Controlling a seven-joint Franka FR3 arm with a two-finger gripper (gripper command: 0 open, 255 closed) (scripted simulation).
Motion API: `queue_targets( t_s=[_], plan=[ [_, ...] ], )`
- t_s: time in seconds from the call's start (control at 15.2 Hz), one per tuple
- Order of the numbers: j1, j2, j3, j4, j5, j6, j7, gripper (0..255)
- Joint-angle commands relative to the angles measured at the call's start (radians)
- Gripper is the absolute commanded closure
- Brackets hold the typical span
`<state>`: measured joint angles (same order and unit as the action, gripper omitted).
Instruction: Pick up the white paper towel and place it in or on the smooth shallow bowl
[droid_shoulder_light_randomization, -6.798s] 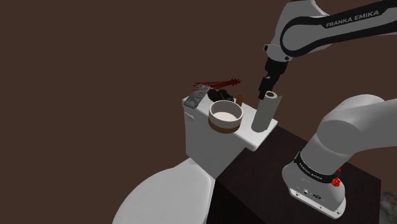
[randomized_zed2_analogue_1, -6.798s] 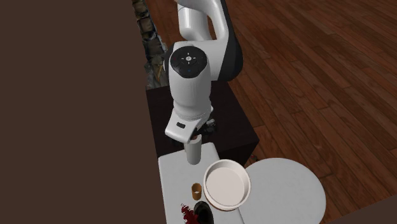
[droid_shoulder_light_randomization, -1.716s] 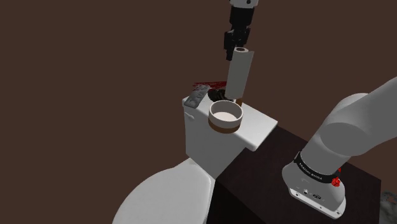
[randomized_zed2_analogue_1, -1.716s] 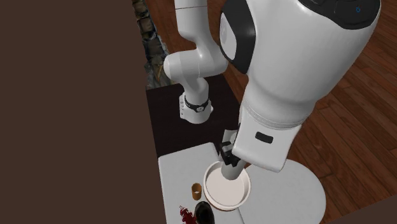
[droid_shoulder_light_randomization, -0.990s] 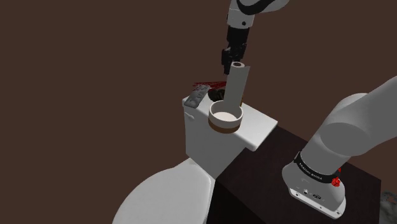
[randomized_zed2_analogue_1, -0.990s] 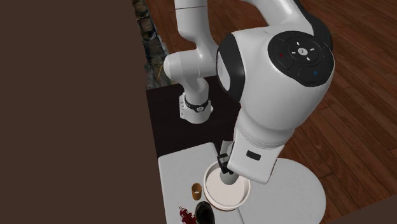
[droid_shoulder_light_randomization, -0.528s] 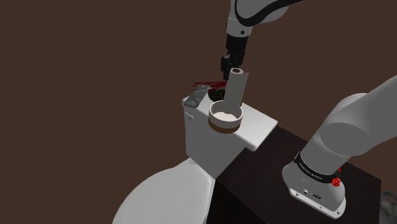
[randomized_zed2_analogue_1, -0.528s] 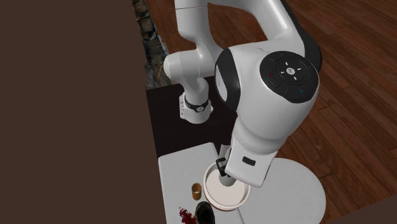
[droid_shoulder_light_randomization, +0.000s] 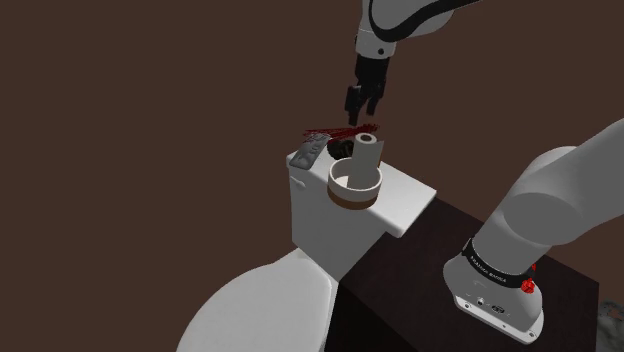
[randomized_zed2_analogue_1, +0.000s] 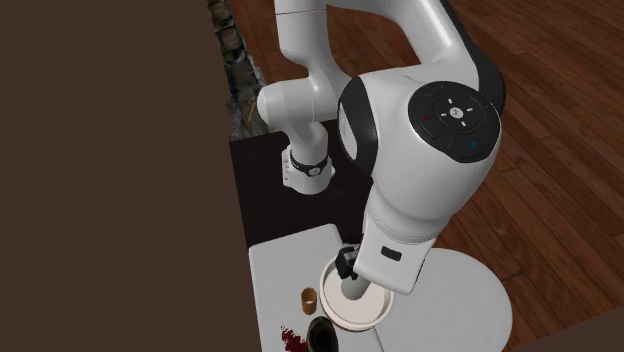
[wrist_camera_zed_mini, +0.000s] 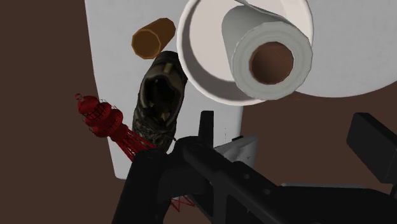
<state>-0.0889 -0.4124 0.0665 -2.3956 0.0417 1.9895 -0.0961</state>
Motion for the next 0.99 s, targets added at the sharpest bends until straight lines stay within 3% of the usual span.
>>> queue_targets(
  t_s=[0.0, 0.13, 0.4, 0.92],
  plan=[
    [0.000, 0.000, 0.000, 0.000, 0.000, 0.000, 0.000, 0],
    [0.000, 0.000, 0.000, 0.000, 0.000, 0.000, 0.000, 0],
    [-0.001, -0.023, -0.004, 0.109, -0.002, -0.132, 0.000, 0],
    [-0.001, -0.023, -0.004, 0.109, -0.002, -0.132, 0.000, 0]
  ],
)
